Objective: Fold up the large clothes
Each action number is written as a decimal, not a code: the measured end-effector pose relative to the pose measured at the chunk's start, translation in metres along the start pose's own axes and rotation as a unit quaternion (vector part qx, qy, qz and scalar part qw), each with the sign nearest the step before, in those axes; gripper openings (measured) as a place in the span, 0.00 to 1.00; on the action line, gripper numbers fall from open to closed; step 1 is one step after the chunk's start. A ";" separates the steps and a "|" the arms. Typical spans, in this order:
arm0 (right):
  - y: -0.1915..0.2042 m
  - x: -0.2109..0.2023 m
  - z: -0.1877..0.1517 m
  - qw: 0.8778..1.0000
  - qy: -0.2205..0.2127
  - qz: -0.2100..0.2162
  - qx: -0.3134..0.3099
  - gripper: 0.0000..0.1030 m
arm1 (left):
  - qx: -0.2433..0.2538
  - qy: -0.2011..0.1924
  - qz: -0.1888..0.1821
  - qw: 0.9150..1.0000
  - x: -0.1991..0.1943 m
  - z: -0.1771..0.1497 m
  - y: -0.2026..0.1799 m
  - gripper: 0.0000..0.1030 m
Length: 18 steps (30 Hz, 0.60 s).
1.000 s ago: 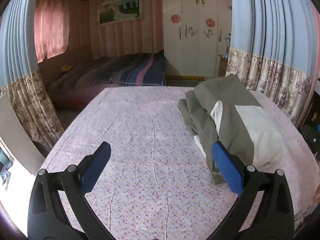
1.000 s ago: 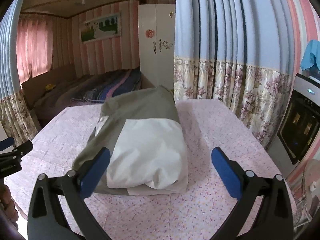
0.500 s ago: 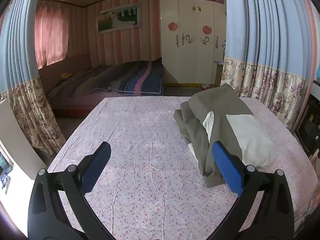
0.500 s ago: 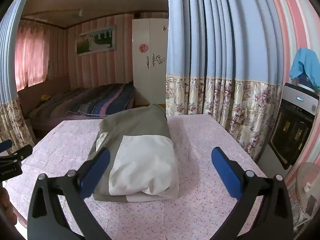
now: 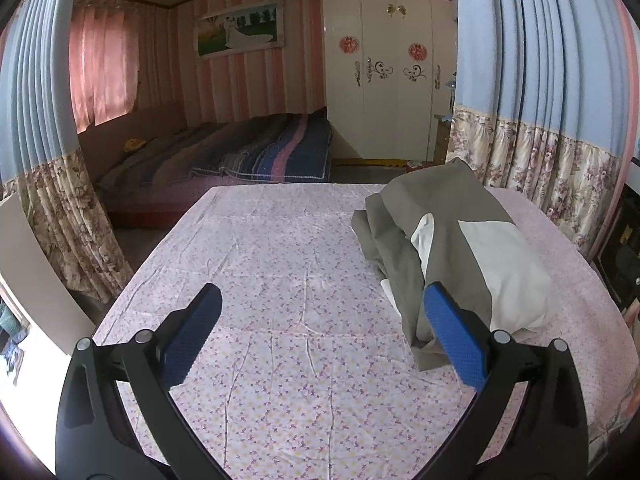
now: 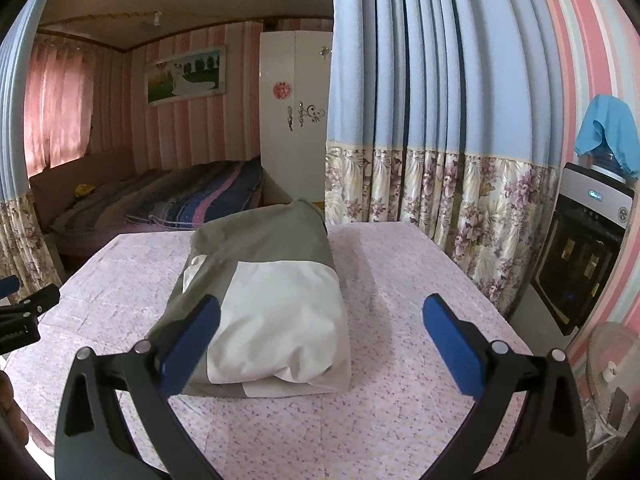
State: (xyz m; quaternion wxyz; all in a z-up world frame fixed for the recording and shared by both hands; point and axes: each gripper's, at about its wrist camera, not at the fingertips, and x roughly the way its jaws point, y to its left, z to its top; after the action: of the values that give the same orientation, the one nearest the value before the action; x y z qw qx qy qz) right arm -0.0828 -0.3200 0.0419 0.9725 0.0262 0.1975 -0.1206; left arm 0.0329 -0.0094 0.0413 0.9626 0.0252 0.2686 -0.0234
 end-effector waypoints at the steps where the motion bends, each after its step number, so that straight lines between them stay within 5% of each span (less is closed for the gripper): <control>1: -0.001 0.000 0.000 1.000 0.001 0.000 0.000 0.98 | 0.001 -0.002 0.001 1.000 -0.001 0.000 0.000 0.97; 18: -0.001 0.001 0.000 1.000 0.001 -0.001 0.000 0.98 | -0.002 -0.002 -0.001 1.000 0.002 0.001 0.001 0.97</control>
State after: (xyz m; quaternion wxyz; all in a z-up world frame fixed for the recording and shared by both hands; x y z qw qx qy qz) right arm -0.0817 -0.3210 0.0412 0.9721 0.0259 0.1989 -0.1218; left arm 0.0350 -0.0082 0.0408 0.9632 0.0228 0.2666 -0.0234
